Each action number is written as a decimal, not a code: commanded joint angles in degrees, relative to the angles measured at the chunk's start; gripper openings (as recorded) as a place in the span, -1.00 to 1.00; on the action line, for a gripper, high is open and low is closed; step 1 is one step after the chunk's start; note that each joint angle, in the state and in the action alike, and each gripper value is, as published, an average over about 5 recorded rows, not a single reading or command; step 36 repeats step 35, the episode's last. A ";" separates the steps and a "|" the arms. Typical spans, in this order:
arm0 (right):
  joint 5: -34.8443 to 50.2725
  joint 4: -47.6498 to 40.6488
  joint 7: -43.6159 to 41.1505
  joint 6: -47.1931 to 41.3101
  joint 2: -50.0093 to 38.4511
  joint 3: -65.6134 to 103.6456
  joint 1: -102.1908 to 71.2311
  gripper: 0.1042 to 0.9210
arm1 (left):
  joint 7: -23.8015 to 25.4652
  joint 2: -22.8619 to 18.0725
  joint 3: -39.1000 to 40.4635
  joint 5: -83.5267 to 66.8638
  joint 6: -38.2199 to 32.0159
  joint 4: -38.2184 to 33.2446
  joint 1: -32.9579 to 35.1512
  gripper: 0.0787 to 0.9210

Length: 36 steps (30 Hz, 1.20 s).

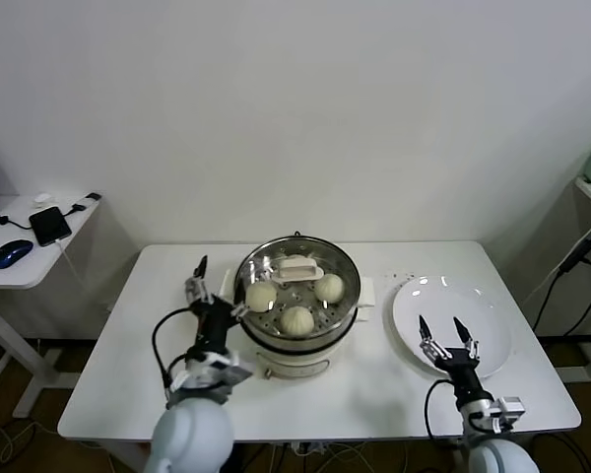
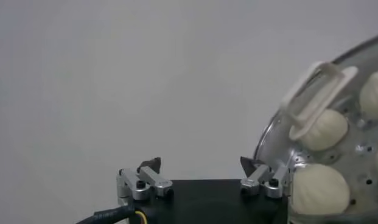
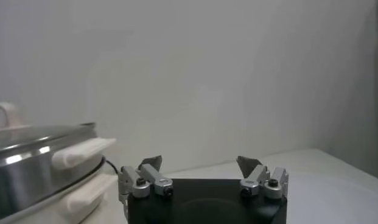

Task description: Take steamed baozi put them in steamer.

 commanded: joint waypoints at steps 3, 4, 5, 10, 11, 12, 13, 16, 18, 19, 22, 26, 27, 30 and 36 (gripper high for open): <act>-2.09 2.77 2.09 0.00 0.21 -0.72 -5.28 0.76 | -7.42 -0.90 -15.17 -38.51 -18.13 0.98 15.59 0.77; -2.02 2.98 2.14 0.00 0.18 -0.72 -5.60 0.76 | -6.77 -1.02 -15.27 -38.76 -17.31 1.09 16.34 0.77; -1.94 3.22 2.16 0.00 0.15 -0.70 -5.93 0.76 | -6.11 -1.13 -15.30 -39.07 -16.28 1.15 16.98 0.77; -1.98 4.77 1.71 0.07 0.04 -0.61 -7.45 0.76 | -3.31 -1.73 -14.90 -40.83 -13.63 0.72 19.86 0.77; -2.29 5.20 1.68 -0.01 0.05 -0.58 -7.76 0.76 | -3.06 -1.89 -14.75 -40.83 -13.60 0.55 20.24 0.77; -2.82 5.72 1.70 -0.12 0.08 -0.54 -8.07 0.76 | -2.97 -2.07 -14.57 -40.83 -13.65 0.34 20.55 0.77; -3.45 6.24 1.78 -0.27 0.14 -0.50 -8.37 0.76 | -2.91 -2.23 -14.39 -40.84 -13.72 0.12 20.85 0.77; -4.82 7.33 2.05 -0.57 0.29 -0.38 -8.80 0.76 | -2.75 -2.60 -14.07 -40.87 -13.77 -0.48 21.46 0.77; -5.08 7.63 2.06 -0.81 0.35 -0.24 -8.85 0.76 | -2.68 -2.73 -13.96 -40.81 -14.05 -0.66 21.82 0.77; -5.18 7.72 2.04 -0.95 0.36 -0.17 -8.88 0.76 | -2.66 -2.76 -13.92 -40.77 -14.26 -0.70 22.03 0.77; -5.44 7.79 1.91 -1.38 0.35 0.06 -8.95 0.76 | -2.69 -2.86 -13.92 -40.72 -15.16 -0.71 22.58 0.77; -5.77 7.97 1.63 -1.71 0.41 0.17 -9.10 0.76 | -2.78 -2.90 -14.00 -40.83 -16.37 -0.91 23.17 0.77; -5.86 8.05 1.51 -1.79 0.43 0.17 -9.13 0.76 | -2.79 -2.89 -13.99 -40.86 -16.67 -1.00 23.31 0.77; -6.14 8.27 1.03 -2.04 0.44 0.13 -9.20 0.76 | -2.71 -2.83 -13.89 -40.83 -17.51 -1.21 23.77 0.77; -6.50 8.44 0.74 -2.42 0.41 0.09 -9.11 0.76 | -2.58 -2.87 -13.78 -40.72 -18.01 -1.30 24.19 0.77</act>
